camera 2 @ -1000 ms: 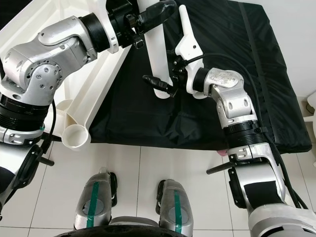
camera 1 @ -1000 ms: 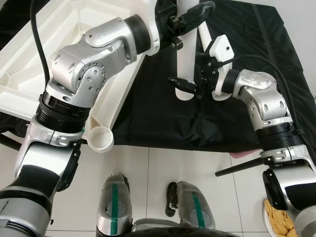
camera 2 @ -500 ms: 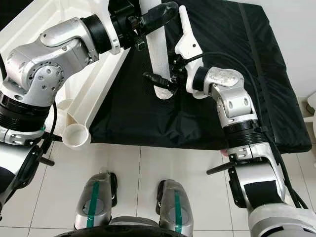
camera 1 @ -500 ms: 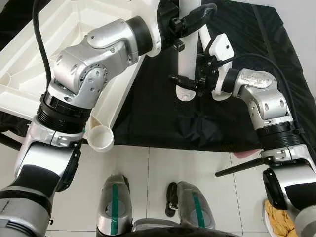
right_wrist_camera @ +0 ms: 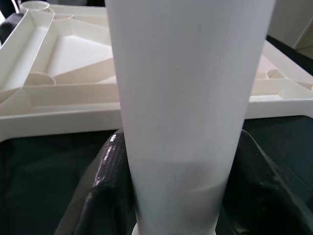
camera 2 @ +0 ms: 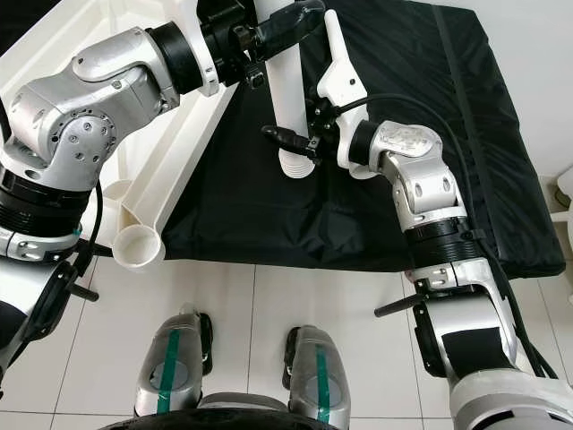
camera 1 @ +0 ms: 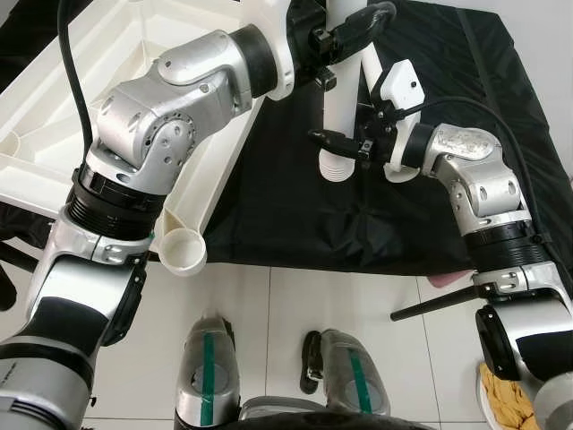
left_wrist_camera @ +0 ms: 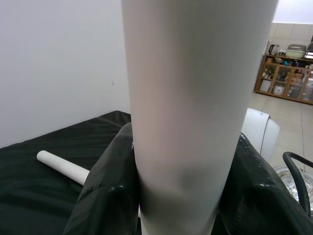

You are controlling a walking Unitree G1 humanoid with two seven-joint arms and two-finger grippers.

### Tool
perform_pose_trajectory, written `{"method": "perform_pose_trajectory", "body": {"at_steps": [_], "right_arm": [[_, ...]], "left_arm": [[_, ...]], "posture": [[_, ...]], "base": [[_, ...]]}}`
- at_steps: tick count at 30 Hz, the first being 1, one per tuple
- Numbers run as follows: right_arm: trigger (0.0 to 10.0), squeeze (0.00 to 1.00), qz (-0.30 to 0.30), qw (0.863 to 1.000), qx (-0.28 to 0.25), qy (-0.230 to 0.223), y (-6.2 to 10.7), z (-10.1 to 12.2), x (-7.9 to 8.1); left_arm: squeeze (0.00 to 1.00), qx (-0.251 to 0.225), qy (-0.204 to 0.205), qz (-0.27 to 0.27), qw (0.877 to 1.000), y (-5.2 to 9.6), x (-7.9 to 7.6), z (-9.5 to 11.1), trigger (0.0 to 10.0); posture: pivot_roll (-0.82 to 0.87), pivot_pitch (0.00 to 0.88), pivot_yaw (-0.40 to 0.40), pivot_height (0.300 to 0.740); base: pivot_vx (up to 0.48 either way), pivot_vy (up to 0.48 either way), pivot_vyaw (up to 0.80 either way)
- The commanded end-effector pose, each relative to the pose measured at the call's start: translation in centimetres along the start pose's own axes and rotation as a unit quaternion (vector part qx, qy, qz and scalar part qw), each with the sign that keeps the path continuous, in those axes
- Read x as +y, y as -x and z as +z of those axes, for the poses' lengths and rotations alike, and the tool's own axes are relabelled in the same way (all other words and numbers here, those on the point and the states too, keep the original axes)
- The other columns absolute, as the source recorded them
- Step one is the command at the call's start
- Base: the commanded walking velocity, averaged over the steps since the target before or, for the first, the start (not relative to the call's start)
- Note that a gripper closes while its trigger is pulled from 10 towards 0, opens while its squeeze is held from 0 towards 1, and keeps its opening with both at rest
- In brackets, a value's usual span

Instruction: Building children table

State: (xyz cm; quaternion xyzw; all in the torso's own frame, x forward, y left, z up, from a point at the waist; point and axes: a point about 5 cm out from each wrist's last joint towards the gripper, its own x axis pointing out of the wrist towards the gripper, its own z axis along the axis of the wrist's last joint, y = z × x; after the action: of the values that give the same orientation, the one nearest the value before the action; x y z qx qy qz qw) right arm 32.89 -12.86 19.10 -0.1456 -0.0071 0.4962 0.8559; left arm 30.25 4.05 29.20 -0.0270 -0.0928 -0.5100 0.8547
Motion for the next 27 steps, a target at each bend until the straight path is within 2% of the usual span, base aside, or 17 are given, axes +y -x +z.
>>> {"method": "perform_pose_trajectory", "body": {"at_steps": [1,2,6,10,19,20,21,23,26,27], "right_arm": [[10.0,0.0,-0.013,1.0,-0.005,-0.003,0.1,0.0,-0.3],[10.0,0.0,-0.027,0.999,-0.02,-0.013,0.0,0.3,-0.5],[10.0,0.0,-0.04,0.998,-0.031,-0.025,-0.1,0.4,-0.6],[10.0,0.0,-0.073,0.994,-0.055,-0.055,-0.5,0.5,-0.8],[10.0,0.0,-0.105,0.99,-0.072,-0.067,-0.6,0.7,-1.3],[10.0,0.0,-0.122,0.987,-0.079,-0.069,-0.6,0.8,-1.6],[10.0,0.0,-0.163,0.979,-0.099,-0.076,-0.6,1.2,-2.3],[10.0,0.0,-0.174,0.976,-0.104,-0.08,-0.6,1.3,-2.4],[10.0,0.0,-0.209,0.964,-0.127,-0.106,-0.4,1.6,-3.0],[10.0,0.0,-0.223,0.959,-0.133,-0.113,-0.2,1.7,-3.2]], "left_arm": [[0.36,-0.021,-0.017,-0.136,0.99,-0.1,-1.6,1.3,10.0],[1.0,-0.026,-0.005,-0.137,0.99,0.0,-1.6,1.3,10.0],[1.0,-0.03,0.006,-0.137,0.99,0.1,-1.5,1.3,10.0],[1.0,-0.055,0.015,-0.121,0.991,0.3,-1.4,1.9,10.0],[1.0,-0.075,0.012,-0.088,0.993,0.6,-0.9,2.4,10.0],[1.0,-0.077,0.01,-0.073,0.994,0.8,-0.5,2.4,10.0],[1.0,-0.082,-0.007,-0.029,0.996,1.0,0.4,2.2,10.0],[1.0,-0.083,-0.01,-0.018,0.996,1.1,0.6,2.2,10.0],[1.0,-0.075,-0.024,0.07,0.994,1.4,2.1,1.0,10.0],[0.0,-0.067,-0.039,0.106,0.991,1.6,2.7,0.4,10.0]], "posture": [[0.04,0.002,-0.044,0.74],[0.04,0.004,-0.045,0.74],[0.04,0.008,-0.047,0.74],[0.04,0.012,-0.051,0.74],[0.04,0.013,-0.054,0.74],[0.04,0.016,-0.057,0.74],[0.05,0.017,-0.061,0.74],[0.05,0.017,-0.061,0.74],[0.05,0.02,-0.065,0.74],[0.06,0.022,-0.071,0.74]], "base": [[0.0,0.0,0.0],[0.0,0.0,0.0],[0.0,0.0,0.0],[0.0,0.0,0.0],[0.0,0.0,0.0],[0.0,0.0,0.0],[0.0,0.0,0.0],[0.0,0.0,0.0],[0.0,0.0,0.0],[0.0,0.0,0.0]]}}
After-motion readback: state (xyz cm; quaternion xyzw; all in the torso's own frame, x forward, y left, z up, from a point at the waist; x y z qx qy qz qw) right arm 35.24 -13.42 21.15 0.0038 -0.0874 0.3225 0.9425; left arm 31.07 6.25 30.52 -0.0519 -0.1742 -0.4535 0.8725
